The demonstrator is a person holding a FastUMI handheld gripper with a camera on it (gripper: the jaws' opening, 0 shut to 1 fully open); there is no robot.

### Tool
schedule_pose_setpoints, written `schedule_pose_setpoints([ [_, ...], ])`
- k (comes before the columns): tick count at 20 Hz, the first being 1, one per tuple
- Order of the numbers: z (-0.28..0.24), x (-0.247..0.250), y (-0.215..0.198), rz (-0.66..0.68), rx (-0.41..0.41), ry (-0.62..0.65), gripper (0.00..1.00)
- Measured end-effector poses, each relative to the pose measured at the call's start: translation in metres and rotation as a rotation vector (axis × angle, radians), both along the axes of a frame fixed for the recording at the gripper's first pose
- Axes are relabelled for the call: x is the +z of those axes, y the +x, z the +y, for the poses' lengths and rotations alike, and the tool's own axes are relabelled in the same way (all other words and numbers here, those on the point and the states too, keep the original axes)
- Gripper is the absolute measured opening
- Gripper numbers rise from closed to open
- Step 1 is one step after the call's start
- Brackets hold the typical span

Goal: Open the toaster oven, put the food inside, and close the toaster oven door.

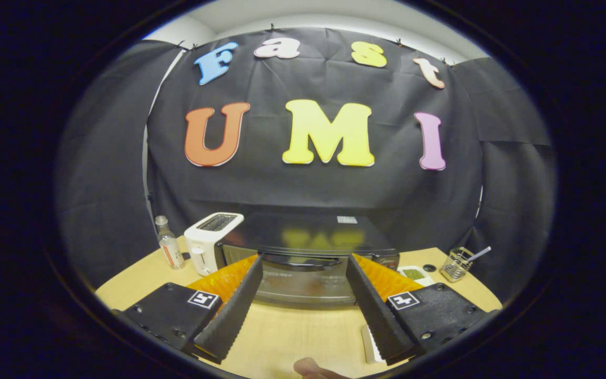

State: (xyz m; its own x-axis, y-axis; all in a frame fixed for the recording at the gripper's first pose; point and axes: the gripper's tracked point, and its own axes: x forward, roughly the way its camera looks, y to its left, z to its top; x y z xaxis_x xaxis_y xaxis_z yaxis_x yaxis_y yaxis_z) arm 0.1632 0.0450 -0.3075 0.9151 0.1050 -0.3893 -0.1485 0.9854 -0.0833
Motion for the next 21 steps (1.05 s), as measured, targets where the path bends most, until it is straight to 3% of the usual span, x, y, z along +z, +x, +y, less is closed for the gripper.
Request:
schedule_pose_setpoints([
  [5, -0.016, 0.078, -0.054, -0.086, -0.01, 0.043, 1.0],
  [12, -0.057, 0.157, -0.128, -0.218, -0.003, -0.032, 1.0],
  [21, -0.072, 0.21, -0.188, -0.342, 0.032, -0.022, 1.0],
])
